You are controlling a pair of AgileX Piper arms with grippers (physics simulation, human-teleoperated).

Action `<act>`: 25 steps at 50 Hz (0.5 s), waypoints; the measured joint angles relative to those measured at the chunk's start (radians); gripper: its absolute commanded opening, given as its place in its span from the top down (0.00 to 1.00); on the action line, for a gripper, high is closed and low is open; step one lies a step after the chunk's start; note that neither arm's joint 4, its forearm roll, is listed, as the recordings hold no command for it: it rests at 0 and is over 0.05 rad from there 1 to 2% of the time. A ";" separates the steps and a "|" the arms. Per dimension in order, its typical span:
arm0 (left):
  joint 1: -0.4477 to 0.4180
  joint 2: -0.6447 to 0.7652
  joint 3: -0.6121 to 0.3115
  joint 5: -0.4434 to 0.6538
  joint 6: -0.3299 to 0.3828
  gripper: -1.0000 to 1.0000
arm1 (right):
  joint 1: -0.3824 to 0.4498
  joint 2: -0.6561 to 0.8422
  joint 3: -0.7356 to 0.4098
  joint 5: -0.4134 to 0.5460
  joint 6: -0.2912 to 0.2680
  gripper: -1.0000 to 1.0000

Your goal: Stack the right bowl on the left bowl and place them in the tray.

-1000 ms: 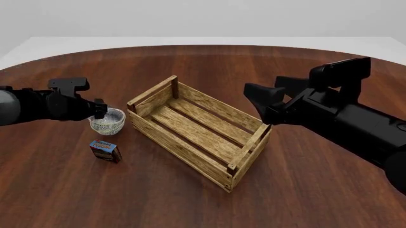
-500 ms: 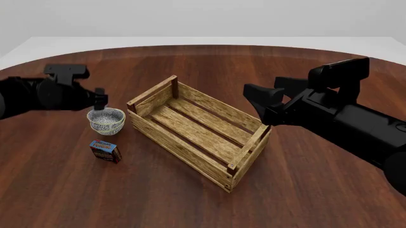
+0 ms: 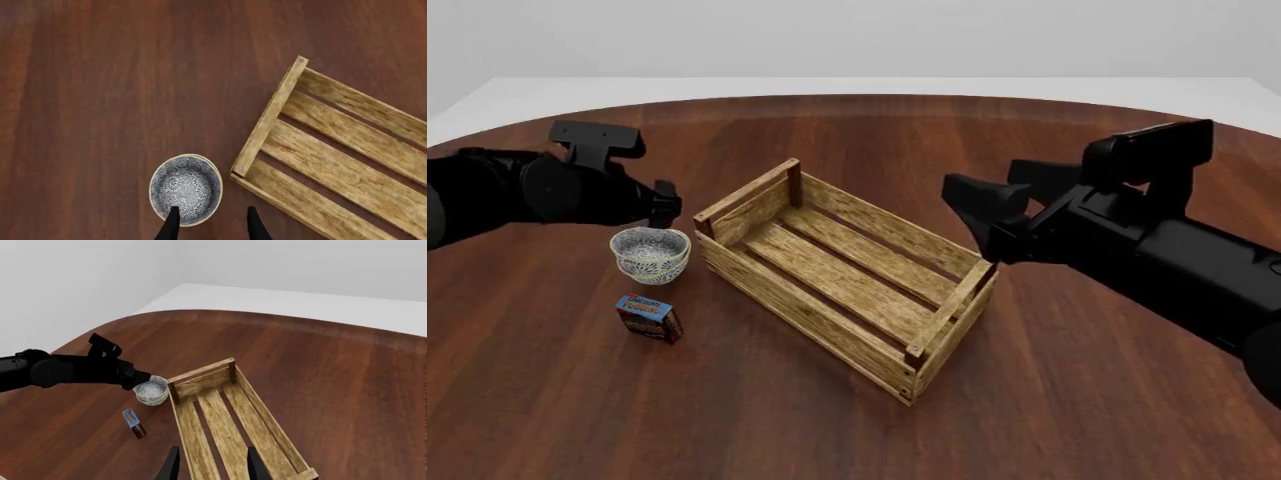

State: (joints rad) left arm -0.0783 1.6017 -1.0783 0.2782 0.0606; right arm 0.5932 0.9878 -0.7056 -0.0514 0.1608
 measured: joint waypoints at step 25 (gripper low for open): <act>-0.065 0.026 0.020 -0.021 0.017 0.00 | -0.006 0.000 -0.002 0.001 -0.001 0.00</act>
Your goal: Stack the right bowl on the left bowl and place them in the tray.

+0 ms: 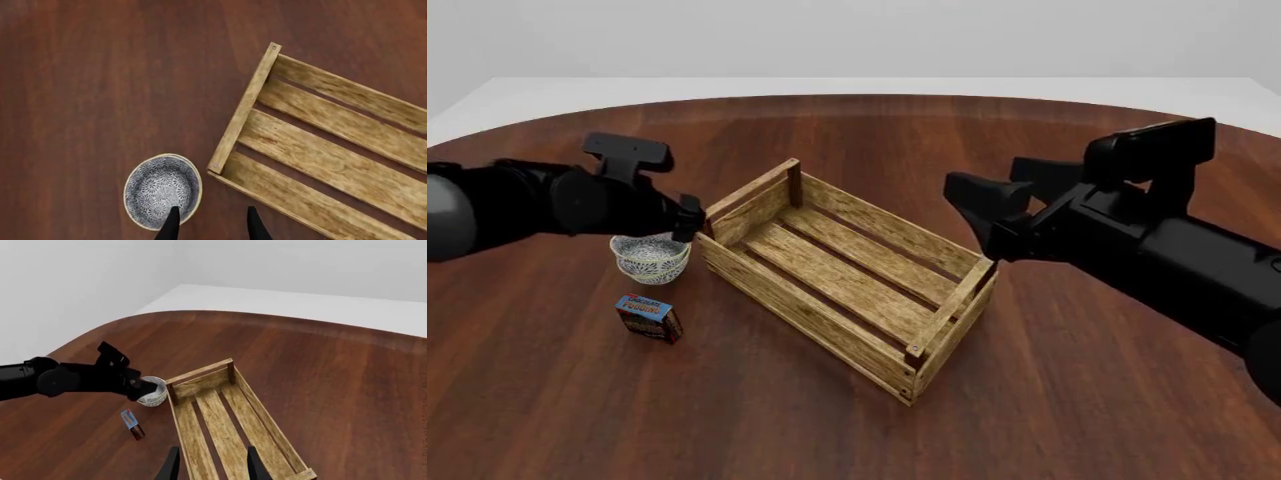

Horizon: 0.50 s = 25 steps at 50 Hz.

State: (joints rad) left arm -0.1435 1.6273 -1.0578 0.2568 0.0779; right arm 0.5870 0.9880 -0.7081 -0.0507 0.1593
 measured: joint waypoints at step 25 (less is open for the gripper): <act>0.047 0.075 -0.020 -0.001 0.055 0.00 | 0.001 -0.010 0.002 0.006 0.000 0.00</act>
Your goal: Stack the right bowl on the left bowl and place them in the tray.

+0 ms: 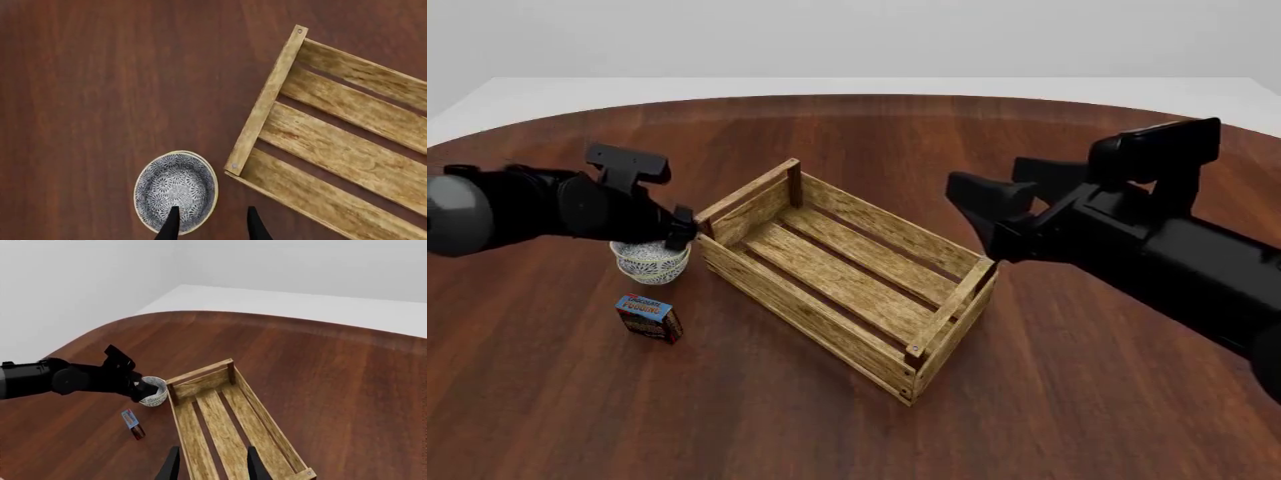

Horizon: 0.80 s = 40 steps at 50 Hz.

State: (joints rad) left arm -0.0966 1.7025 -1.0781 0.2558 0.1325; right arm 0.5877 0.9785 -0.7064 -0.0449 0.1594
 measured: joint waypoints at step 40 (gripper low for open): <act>0.020 0.142 0.000 -0.042 0.024 0.00 | 0.002 -0.027 0.002 0.010 0.014 0.00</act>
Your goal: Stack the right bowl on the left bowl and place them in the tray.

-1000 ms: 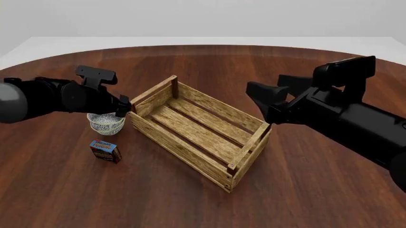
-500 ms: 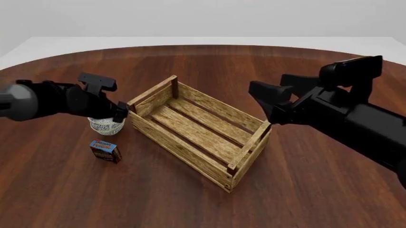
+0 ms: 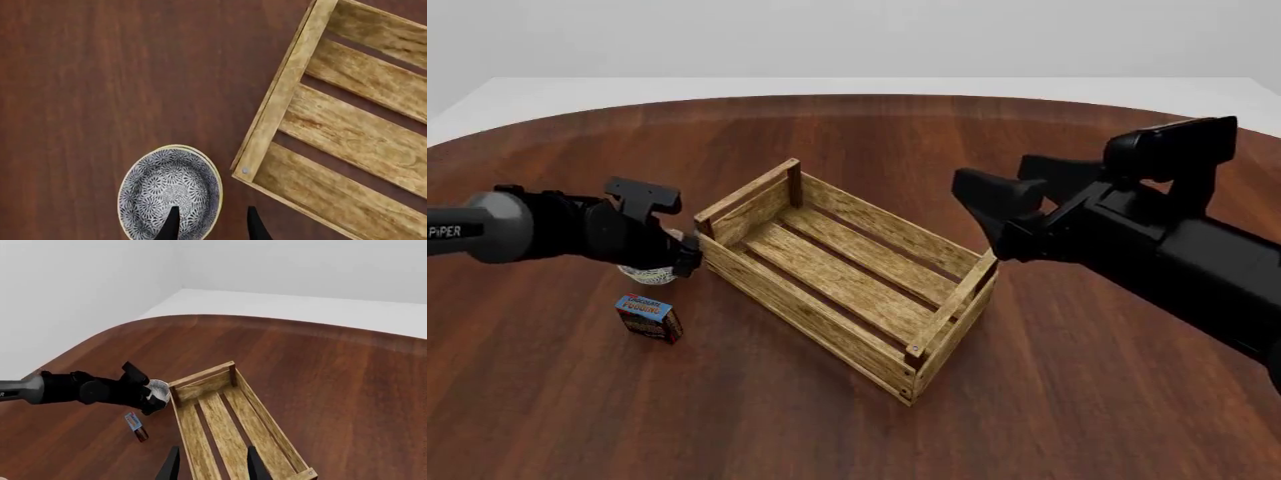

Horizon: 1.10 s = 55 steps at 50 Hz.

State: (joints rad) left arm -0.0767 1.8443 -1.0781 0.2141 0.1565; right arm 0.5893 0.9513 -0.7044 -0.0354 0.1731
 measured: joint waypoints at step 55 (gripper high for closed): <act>-0.005 0.066 0.021 -0.085 -0.012 1.00 | 0.001 0.012 0.000 -0.008 0.004 0.00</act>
State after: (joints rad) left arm -0.0812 1.9107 -1.0576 0.1289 0.1448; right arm 0.5903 0.9629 -0.7044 -0.0435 0.1773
